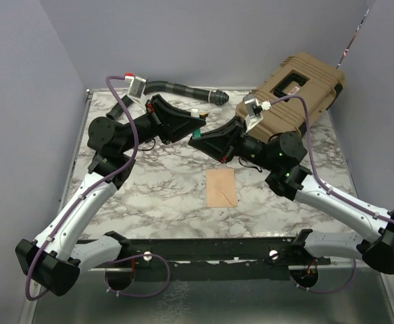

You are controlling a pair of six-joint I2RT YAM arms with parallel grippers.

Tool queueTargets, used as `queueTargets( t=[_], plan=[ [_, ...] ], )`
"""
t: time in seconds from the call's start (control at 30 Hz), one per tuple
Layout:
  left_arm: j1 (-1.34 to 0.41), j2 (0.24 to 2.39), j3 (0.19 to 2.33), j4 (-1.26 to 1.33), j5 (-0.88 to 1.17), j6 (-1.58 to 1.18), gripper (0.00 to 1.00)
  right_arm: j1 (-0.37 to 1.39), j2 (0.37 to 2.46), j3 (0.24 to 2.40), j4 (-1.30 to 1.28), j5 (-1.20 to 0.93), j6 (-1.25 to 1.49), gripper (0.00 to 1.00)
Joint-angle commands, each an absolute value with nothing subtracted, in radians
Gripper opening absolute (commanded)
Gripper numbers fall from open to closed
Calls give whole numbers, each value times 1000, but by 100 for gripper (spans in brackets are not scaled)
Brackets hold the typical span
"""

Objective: Place the letter into the envelope and seal it

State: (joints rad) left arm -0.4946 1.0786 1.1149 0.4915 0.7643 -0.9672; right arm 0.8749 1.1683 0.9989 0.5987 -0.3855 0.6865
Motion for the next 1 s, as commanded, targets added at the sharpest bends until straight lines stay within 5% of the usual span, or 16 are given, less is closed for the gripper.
queueTargets(
  t=[0.0, 0.17, 0.3, 0.67, 0.83, 0.97],
  plan=[
    [-506, 1071, 1059, 475, 665, -921, 0, 879, 1196, 1086, 420, -259, 460, 1],
    [-507, 1055, 1012, 437, 470, -805, 0, 879, 1250, 1148, 300, 6, 33, 1],
    [-506, 1081, 1019, 470, 412, -763, 0, 881, 1350, 1139, 485, 242, -289, 1],
    [-506, 1147, 1091, 366, 121, -853, 0, 913, 1689, 1334, 780, 662, -671, 1],
    [-505, 1181, 1139, 245, 73, -937, 0, 927, 1661, 1417, 405, 566, -416, 2],
    [-487, 1200, 1161, 235, 162, -900, 0, 921, 1562, 1435, 146, 332, -58, 33]
  ],
)
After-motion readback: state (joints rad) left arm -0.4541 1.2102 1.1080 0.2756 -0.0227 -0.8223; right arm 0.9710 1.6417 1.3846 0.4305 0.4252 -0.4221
